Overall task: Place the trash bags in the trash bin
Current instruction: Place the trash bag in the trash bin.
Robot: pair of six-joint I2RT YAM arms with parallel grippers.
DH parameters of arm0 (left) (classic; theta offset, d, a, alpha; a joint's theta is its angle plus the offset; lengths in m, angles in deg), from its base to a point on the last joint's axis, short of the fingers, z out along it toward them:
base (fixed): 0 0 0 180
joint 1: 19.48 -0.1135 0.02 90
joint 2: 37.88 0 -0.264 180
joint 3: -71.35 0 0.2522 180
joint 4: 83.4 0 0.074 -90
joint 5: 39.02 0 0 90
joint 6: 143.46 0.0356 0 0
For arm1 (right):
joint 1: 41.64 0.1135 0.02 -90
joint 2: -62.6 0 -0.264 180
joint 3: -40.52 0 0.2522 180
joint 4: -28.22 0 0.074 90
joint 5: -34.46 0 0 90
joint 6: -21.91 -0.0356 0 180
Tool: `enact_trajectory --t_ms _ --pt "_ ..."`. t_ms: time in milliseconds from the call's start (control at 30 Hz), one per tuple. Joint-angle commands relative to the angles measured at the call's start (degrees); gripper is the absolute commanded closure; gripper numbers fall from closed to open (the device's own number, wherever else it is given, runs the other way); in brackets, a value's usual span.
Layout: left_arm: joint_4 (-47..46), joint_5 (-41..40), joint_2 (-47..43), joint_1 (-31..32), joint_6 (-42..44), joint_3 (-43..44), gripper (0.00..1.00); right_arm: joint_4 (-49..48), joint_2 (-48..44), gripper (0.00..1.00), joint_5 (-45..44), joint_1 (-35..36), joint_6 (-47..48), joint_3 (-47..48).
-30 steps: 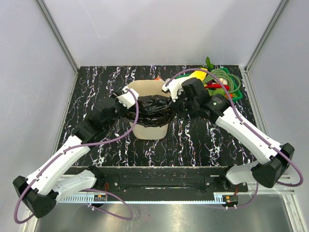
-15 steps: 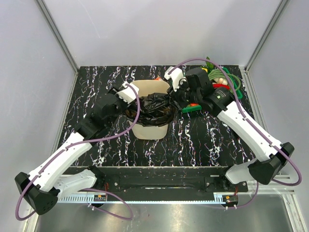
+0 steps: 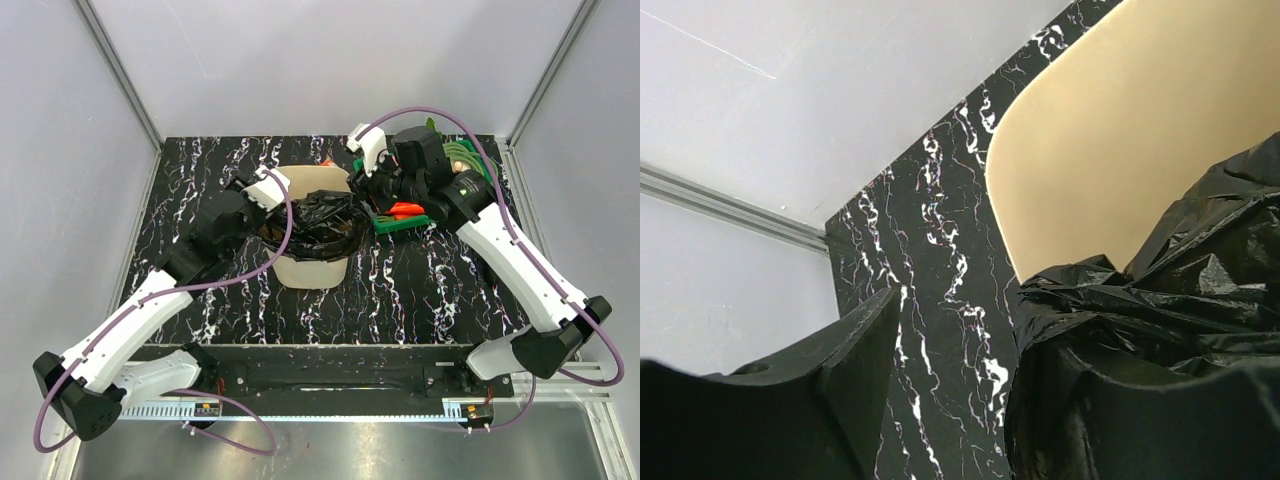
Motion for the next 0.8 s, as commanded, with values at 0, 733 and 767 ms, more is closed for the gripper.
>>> enact_trajectory --t_ms 0,733,767 --pt "-2.5 -0.5 0.3 -0.5 -0.4 3.6 0.45 -0.3 -0.1 0.39 1.7 -0.6 1.6 3.3" --pt "-4.4 -0.1 1.7 -2.5 0.1 4.2 0.67 -4.0 7.0 0.96 0.7 -2.2 2.0 7.7" --pt "-4.7 0.1 1.8 -2.8 0.1 4.0 0.71 -4.3 7.4 0.97 0.6 -2.4 2.0 7.9"
